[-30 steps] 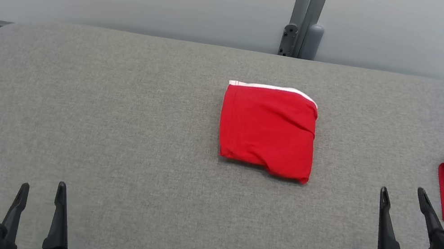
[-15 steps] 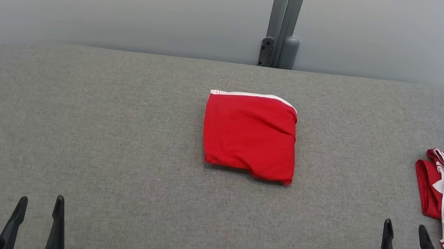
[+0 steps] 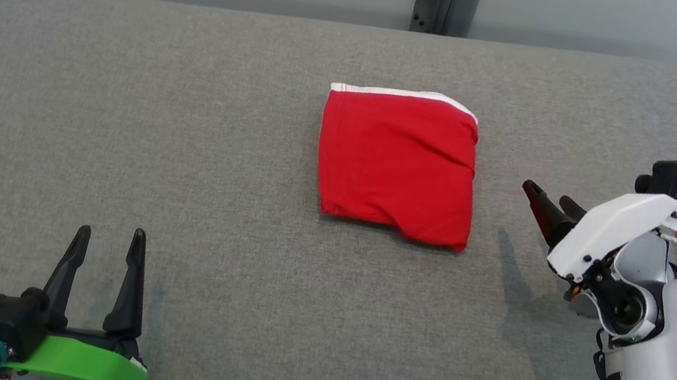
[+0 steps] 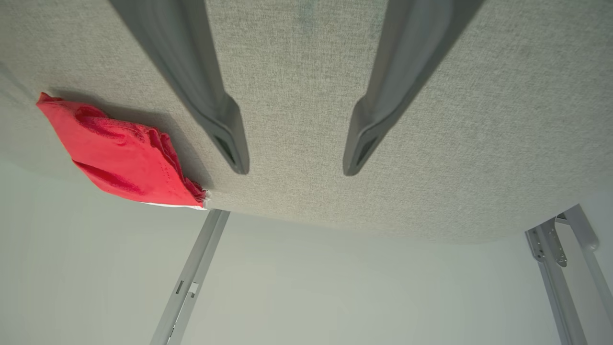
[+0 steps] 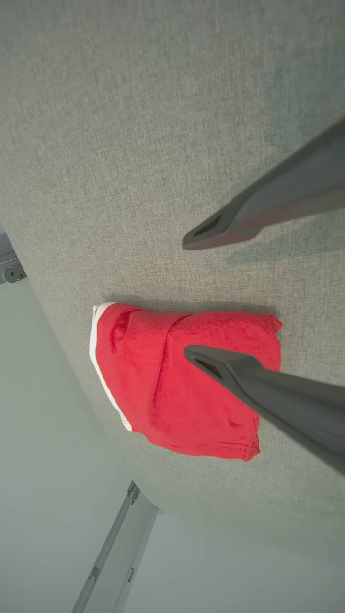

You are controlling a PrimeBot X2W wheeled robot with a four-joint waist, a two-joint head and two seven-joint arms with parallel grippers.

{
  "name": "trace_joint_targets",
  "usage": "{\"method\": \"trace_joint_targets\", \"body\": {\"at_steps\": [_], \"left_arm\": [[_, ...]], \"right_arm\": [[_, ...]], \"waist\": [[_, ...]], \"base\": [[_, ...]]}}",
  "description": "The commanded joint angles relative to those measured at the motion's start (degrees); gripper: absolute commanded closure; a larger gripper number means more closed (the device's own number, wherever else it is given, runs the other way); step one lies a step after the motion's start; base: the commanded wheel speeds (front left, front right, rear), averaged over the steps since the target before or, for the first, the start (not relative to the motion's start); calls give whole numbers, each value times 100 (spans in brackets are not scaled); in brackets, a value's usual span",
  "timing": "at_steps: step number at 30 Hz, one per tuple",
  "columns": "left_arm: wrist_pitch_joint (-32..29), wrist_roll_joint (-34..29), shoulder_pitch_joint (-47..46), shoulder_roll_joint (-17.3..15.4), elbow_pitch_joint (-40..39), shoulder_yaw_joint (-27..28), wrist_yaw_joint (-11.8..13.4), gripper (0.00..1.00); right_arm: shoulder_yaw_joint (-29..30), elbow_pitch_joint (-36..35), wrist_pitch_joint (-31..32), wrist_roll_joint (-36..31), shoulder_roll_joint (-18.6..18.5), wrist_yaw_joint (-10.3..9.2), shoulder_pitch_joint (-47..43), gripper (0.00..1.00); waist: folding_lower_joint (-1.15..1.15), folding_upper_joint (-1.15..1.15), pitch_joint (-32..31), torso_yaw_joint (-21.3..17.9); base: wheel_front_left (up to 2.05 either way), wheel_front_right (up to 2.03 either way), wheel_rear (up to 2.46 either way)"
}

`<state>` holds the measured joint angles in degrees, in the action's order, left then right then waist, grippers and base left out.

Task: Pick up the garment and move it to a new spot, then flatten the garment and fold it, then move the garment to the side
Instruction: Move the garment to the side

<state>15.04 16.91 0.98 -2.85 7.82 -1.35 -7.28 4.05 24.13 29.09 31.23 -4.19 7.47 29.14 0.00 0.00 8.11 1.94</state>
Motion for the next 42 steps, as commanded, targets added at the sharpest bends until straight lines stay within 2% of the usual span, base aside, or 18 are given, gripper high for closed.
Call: {"method": "trace_joint_targets", "body": {"at_steps": [1, 5, 10, 16, 17, 18, 22, 25, 30, 36, 42], "left_arm": [[15, 28, -136, -12, 37, -36, -15, 0], [15, 128, -268, -12, 94, -128, -24, 0], [15, 172, -357, -11, 86, -180, -25, 0], [15, 195, -452, -12, 51, -125, -27, 0], [15, 190, -472, -12, 39, -98, -27, 0], [15, 183, -482, -11, 22, -72, -27, 0], [15, 133, -364, -13, -28, 55, -28, 0], [15, 46, -261, -12, -61, 75, -28, 0], [15, -120, -417, -103, -190, -42, -28, 0], [15, -95, -720, -204, -338, -205, -28, 0], [15, -38, -782, -291, -373, -163, -27, 0]], "right_arm": [[11, 149, 124, -86, -1, 3, 155, 0], [95, 589, 258, -179, 25, 3, 551, 0], [210, 1031, 136, -218, 53, 3, 882, 0], [342, 1575, -83, -302, 80, 3, 1184, 0], [350, 1654, -136, -229, 97, 1, 1206, 7], [391, 1702, -227, -128, 109, 1, 1225, 100], [217, 1658, -396, 461, 129, 0, 1199, 100], [-64, 1496, -431, 905, 127, 1, 1019, 100], [-400, 920, -261, 1001, -102, -2, 887, 100], [-650, -158, 422, 887, -690, 3, 967, 100], [-348, -1321, 1530, 656, -1324, 3, 882, 100]], "waist": [[0, 0, 618, 568], [0, 0, 795, 842], [0, 0, 959, 1081], [0, 0, 1097, 1103], [0, 0, 1113, 1065], [0, 0, 1122, 1014], [0, 0, 1098, 624], [0, 0, 1084, 164], [0, 0, 1225, -617], [0, 0, 1503, -1150], [0, 0, 1823, -1270]], "base": [[0, 0, 0], [0, 0, 0], [0, 0, 0], [0, 0, 0], [0, 0, 0], [0, 0, 0], [0, 0, 0], [0, 0, 0], [0, 0, 0], [0, 0, 0], [0, 0, 0]]}}
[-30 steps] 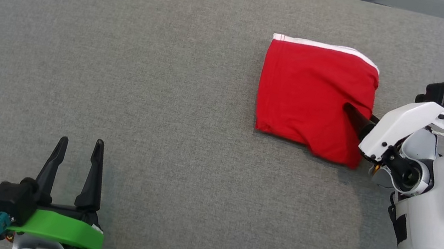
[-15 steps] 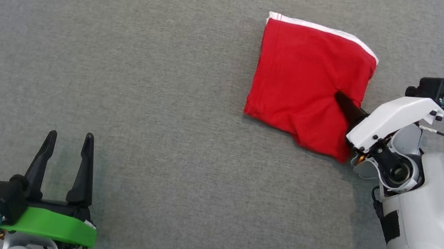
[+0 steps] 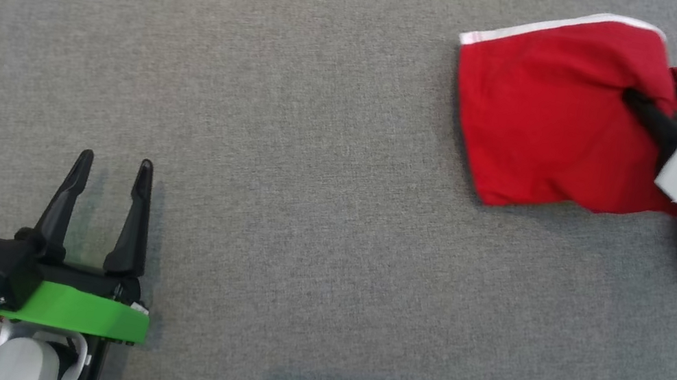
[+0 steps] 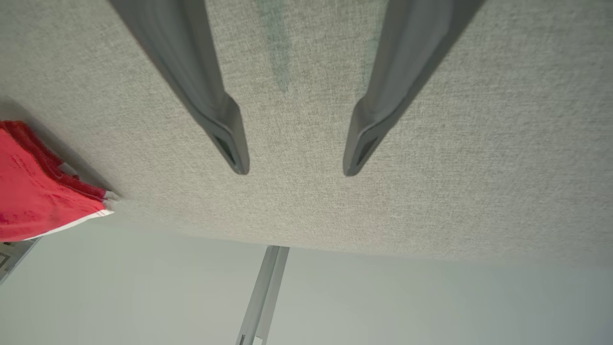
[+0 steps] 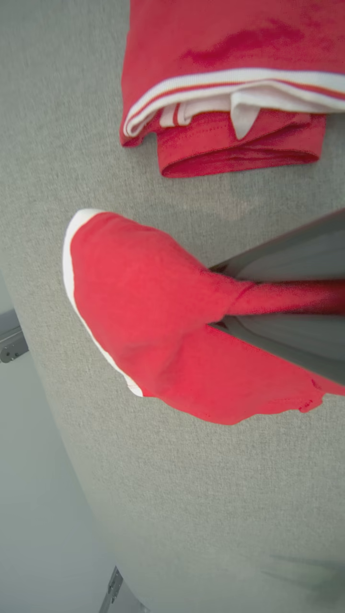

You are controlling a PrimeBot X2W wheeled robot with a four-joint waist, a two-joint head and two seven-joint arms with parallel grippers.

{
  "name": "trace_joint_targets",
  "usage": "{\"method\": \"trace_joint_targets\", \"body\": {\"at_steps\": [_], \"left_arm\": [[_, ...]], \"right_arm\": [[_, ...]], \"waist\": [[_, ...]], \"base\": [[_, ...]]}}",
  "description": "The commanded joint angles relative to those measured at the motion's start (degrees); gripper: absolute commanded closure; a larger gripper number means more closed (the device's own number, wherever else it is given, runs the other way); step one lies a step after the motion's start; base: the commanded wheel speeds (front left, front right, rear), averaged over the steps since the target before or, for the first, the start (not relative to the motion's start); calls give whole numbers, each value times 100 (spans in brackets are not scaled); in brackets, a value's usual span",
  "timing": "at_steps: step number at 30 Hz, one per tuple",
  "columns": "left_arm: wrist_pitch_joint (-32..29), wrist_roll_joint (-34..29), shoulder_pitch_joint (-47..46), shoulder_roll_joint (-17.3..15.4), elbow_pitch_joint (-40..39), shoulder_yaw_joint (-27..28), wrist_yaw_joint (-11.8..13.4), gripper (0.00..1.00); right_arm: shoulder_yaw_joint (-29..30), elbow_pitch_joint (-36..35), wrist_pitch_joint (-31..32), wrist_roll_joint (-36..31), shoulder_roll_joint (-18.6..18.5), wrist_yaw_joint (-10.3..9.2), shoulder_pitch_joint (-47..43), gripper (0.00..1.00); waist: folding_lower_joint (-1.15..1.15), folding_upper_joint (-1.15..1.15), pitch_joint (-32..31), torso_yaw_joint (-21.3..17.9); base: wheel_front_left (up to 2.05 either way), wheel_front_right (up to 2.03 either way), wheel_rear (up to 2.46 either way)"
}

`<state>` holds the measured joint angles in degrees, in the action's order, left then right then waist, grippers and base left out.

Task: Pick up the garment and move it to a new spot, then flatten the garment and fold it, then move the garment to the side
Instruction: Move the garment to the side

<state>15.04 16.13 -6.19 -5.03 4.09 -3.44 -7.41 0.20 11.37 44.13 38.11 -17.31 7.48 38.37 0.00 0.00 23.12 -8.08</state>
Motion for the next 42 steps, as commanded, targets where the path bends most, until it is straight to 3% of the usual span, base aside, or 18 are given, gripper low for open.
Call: {"method": "trace_joint_targets", "body": {"at_steps": [1, 7, 12, 18, 22, 23, 24, 33, 37, 42], "left_arm": [[15, 49, -58, -87, -10, 78, -14, 0], [15, 65, -32, -216, -61, 220, -14, 0], [15, 55, -141, -296, -80, 162, -14, 0], [14, 24, -166, -385, -77, 120, -7, 0], [7, 13, -105, -376, -73, 139, -7, 0], [7, 8, -89, -361, -68, 133, -7, 0], [7, 2, -80, -346, -59, 128, -7, 0], [8, -22, 14, -221, 15, 124, -7, 0], [8, 29, 148, -156, 62, 219, -7, 0], [8, 43, 426, -5, 153, 389, -8, 0]], "right_arm": [[154, -218, 196, -57, -85, 2, -69, 100], [817, -894, 1170, -344, -518, 2, -277, 100], [1170, -905, 1509, -653, -745, 2, -183, 100], [1121, -666, 1725, -1003, -1233, 1, -124, 100], [833, -409, 1479, -1539, -1901, 0, -405, 100], [770, -358, 1332, -1679, -2007, 0, -449, 67], [778, -265, 1148, -1813, -2075, 0, -464, 0], [735, 309, -322, -2562, -1713, 0, -835, 0], [740, -30, -1488, -2679, -1435, -1, -855, 0], [808, -622, -2774, -3069, -763, -3, -1161, 0]], "waist": [[0, 0, 369, -269], [0, 0, 554, -249], [0, 0, 637, -193], [0, 0, 702, -142], [0, 0, 699, -123], [0, 0, 691, -120], [0, 0, 682, -119], [0, 0, 441, -163], [0, 0, 123, -169], [0, 0, -507, -99]], "base": [[0, 0, 0], [0, 0, 0], [0, 0, 0], [0, 0, 0], [0, 0, 0], [0, 0, 0], [0, 0, 0], [0, 0, 0], [0, 0, 0], [0, 0, 0]]}}
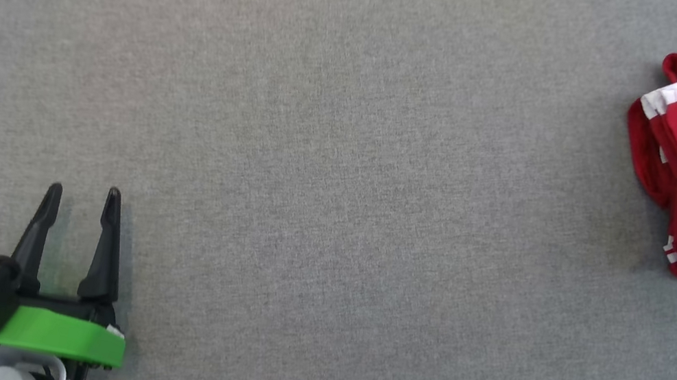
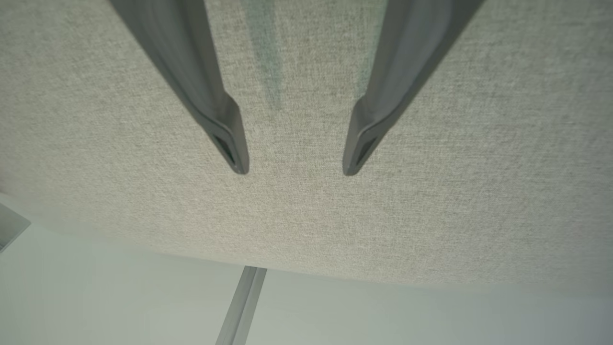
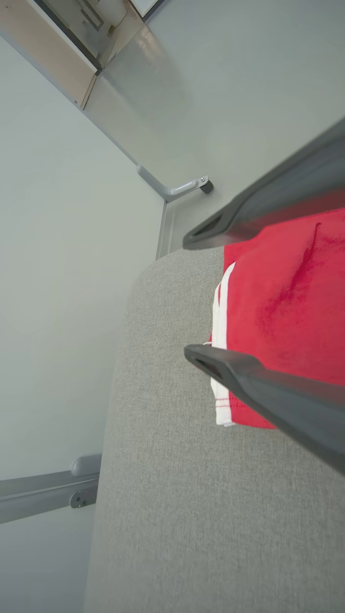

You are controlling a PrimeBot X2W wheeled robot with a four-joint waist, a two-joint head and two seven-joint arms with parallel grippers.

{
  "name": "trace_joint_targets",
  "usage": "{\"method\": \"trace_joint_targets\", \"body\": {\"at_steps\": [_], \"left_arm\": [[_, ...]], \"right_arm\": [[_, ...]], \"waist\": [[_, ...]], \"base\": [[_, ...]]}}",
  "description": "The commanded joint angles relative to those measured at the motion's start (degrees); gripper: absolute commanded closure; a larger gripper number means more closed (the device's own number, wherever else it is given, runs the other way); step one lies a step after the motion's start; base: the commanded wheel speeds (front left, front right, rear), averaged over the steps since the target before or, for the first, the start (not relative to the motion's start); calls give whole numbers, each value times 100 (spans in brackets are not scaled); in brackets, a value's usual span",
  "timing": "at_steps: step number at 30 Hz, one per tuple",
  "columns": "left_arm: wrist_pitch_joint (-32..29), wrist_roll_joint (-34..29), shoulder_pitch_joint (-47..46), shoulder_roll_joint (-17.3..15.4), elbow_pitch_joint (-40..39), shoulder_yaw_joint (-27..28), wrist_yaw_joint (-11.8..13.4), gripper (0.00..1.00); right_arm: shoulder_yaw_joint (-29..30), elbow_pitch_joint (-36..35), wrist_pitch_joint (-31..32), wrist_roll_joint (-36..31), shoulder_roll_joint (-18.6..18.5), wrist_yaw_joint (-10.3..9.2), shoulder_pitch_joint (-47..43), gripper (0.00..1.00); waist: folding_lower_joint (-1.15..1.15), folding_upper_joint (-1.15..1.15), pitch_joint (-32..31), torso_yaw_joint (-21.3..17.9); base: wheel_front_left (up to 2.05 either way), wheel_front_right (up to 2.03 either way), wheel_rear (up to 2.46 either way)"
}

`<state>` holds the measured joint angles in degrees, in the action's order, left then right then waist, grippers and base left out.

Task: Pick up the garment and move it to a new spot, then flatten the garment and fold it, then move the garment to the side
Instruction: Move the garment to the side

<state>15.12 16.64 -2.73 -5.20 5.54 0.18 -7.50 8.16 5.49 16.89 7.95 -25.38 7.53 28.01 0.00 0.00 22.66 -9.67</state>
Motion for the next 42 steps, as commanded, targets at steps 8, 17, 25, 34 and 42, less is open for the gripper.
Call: {"method": "trace_joint_targets", "body": {"at_steps": [8, 17, 25, 34, 42], "left_arm": [[-1, -142, 588, 176, 283, 254, 14, 0], [-1, -423, 1053, 211, 569, 475, 31, 0], [-1, -331, 1226, 227, 651, 660, 103, 0], [-1, -265, 1198, 228, 662, 580, 112, 0], [-1, -196, 1131, 228, 615, 541, 81, 0]], "right_arm": [[-156, -550, -1795, -544, 885, -9, -1593, 0], [-554, 127, -3133, -829, 1766, -8, -3004, 0], [-781, 435, -3209, -923, 2089, -8, -3230, 0], [-678, 333, -3212, -972, 2194, -8, -3102, 0], [-605, 340, -3212, -1005, 2218, -8, -3025, 0]], "waist": [[0, 0, -1591, 552], [0, 0, -2267, 971], [0, 0, -2469, 1077], [0, 0, -2498, 1143], [0, 0, -2489, 1163]], "base": [[0, 0, 0], [0, 0, 0], [0, 0, 0], [0, 0, 0], [0, 0, 0]]}}
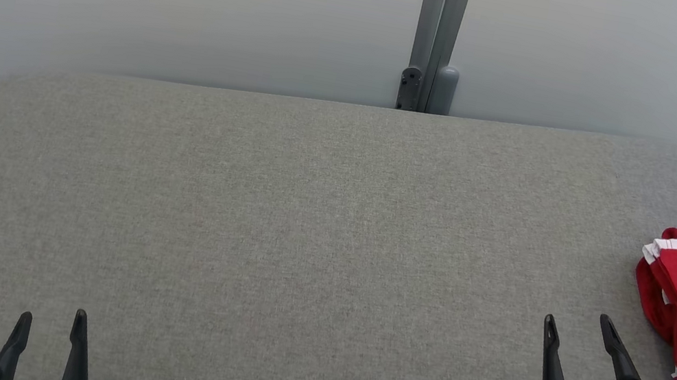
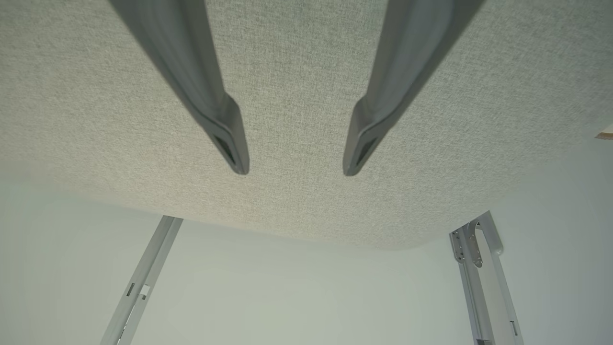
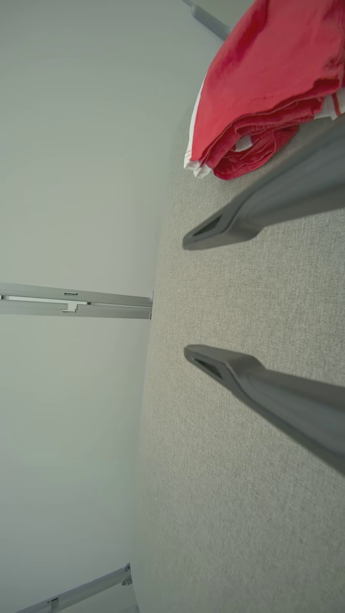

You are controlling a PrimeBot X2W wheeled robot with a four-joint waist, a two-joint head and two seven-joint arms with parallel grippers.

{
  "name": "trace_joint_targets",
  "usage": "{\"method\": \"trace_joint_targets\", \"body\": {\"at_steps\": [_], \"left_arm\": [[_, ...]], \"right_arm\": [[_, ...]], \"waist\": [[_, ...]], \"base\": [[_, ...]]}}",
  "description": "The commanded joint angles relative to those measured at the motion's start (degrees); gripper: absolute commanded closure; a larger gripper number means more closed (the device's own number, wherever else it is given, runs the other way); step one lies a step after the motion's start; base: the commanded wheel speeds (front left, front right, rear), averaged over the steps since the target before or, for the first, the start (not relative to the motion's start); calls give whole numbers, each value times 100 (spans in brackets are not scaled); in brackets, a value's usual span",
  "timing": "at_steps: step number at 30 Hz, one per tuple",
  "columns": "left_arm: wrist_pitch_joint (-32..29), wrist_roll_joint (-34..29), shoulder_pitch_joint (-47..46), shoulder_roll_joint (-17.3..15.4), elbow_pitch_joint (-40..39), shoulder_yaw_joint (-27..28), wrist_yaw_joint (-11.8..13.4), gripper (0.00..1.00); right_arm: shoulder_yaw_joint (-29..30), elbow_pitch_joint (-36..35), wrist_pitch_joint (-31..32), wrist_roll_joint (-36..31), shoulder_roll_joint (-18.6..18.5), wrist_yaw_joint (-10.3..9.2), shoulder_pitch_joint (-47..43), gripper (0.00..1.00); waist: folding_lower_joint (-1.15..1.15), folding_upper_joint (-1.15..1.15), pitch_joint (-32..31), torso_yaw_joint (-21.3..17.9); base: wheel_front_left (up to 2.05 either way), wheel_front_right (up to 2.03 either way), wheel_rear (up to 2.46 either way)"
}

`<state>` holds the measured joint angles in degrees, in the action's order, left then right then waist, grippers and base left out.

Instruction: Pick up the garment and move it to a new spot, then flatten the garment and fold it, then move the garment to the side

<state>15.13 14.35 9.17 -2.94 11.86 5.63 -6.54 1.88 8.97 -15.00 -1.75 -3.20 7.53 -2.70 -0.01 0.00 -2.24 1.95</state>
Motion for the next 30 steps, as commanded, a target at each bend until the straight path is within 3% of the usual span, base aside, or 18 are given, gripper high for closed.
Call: {"method": "trace_joint_targets", "body": {"at_steps": [1, 8, 9, 14, 30], "left_arm": [[-2, 32, -59, 1, -22, -20, -22, 0], [-2, 4, -50, -3, -68, -179, -75, 0], [-1, -1, -1, 8, -56, -203, -59, 100], [-17, 42, 17, 43, 191, -211, -57, 100], [-465, 1655, -323, 33, 194, -144, -66, 100]], "right_arm": [[35, -8, -22, -27, 0, -8, 38, 0], [69, 11, -23, -4, 17, -8, -43, 0], [65, 9, 0, 2, 24, 0, -10, 100], [66, 270, 48, 61, 71, 0, -108, 100], [157, 313, 491, 2005, 61, -1, 113, 100]], "waist": [[1, 0, 0, 3], [1, 0, -1, -25], [1, 0, -1, -26], [1, 0, 0, -27], [1, 0, 31, -48]], "base": [[0, 0, 0], [0, 0, 0], [0, 0, 0], [0, 0, 0], [0, 0, 0]]}}
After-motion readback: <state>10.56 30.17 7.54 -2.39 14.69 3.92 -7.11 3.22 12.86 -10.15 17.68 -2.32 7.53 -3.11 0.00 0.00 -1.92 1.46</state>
